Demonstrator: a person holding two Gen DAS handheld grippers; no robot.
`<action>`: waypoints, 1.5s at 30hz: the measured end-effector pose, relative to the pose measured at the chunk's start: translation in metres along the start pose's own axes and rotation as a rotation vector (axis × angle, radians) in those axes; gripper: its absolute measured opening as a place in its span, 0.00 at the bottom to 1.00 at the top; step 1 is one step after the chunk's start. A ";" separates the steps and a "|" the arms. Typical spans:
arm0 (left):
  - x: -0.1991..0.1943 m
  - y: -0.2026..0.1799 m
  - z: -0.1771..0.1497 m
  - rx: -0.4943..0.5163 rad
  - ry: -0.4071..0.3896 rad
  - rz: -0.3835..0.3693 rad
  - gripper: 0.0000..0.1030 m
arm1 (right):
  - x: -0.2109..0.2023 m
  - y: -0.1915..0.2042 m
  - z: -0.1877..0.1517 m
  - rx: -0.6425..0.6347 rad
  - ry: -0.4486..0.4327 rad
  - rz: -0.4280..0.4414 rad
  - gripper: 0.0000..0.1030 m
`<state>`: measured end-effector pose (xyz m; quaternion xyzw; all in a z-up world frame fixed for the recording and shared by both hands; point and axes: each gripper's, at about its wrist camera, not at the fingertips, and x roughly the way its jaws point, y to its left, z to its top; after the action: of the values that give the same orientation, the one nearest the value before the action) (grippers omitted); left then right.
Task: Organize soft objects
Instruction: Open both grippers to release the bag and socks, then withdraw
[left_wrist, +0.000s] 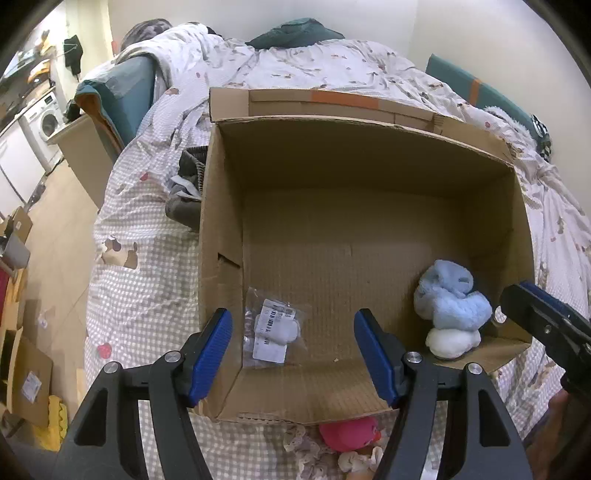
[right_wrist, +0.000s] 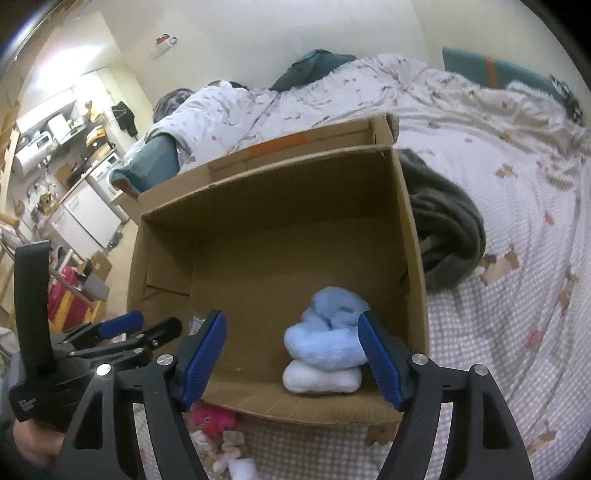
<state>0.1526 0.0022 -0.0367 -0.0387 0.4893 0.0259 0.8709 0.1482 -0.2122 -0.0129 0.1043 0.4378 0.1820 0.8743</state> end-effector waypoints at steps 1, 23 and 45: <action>0.000 0.000 0.000 0.000 -0.003 0.001 0.64 | 0.001 -0.001 0.000 0.009 0.005 -0.001 0.76; -0.047 0.018 -0.013 -0.031 -0.111 0.002 0.64 | -0.011 -0.005 -0.012 0.017 0.026 -0.077 1.00; -0.076 0.032 -0.057 -0.048 -0.079 0.041 0.64 | -0.069 0.016 -0.046 -0.038 -0.049 -0.044 1.00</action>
<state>0.0618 0.0278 -0.0031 -0.0488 0.4545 0.0569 0.8876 0.0692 -0.2246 0.0156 0.0825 0.4151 0.1684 0.8903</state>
